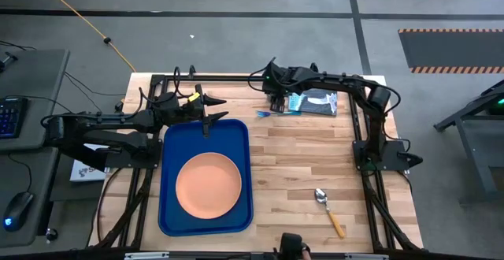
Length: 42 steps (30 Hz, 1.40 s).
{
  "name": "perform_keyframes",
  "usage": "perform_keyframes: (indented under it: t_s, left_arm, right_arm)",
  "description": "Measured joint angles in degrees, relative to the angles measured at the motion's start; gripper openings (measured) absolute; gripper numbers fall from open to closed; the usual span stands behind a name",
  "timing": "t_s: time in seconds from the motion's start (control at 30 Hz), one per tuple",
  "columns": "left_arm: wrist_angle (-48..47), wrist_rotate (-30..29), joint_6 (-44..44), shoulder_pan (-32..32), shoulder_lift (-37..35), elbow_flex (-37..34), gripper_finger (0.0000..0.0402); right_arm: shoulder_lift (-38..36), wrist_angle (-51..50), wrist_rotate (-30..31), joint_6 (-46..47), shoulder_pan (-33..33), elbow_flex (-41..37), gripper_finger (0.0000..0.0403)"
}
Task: Pick and place plate/cup/fork/spoon on tray
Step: Put the blue glass on the top right of the blue tray
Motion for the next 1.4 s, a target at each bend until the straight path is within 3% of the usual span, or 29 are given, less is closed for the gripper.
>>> perform_keyframes:
  t_s: [0.17, 0.4, 0.63, 0.83, 1.1, 1.3, 1.4]
  left_arm:
    - [-0.02, -0.02, 1.16, -0.01, 0.0, 0.0, 0.0179]
    - [0.55, -2.14, 3.2, -0.01, 0.0, 0.0, 0.0179]
    - [0.29, -10.19, 4.96, -0.01, -0.42, 0.0, 0.0179]
    - [0.28, -9.94, 4.57, -0.88, -5.03, 0.0, 0.0179]
    - [-1.94, -9.77, 0.93, -4.39, -14.18, 0.0, 0.0179]
    - [-2.89, -9.76, -1.61, -7.18, -17.69, 0.0, 0.0179]
    - [-2.46, -9.75, -1.6, -8.02, -18.05, 0.0, 0.0179]
  right_arm:
    - [0.54, 0.01, 0.45, -0.02, 0.0, 0.0, 0.0173]
    - [0.34, -0.68, 0.78, -0.64, 1.21, 0.0, 0.0017]
    - [0.34, 0.86, 0.65, -2.39, 7.46, 0.0, 0.0007]
    - [0.33, 2.05, 3.41, -6.05, 15.0, 2.23, 0.0004]
    - [0.26, 3.68, -6.75, -8.37, 23.84, 7.71, 0.0003]
    - [1.6, 3.02, -7.7, -7.37, 29.62, 10.88, 0.0001]
    - [4.11, -1.86, -7.44, -7.41, 30.79, 15.2, 0.0001]
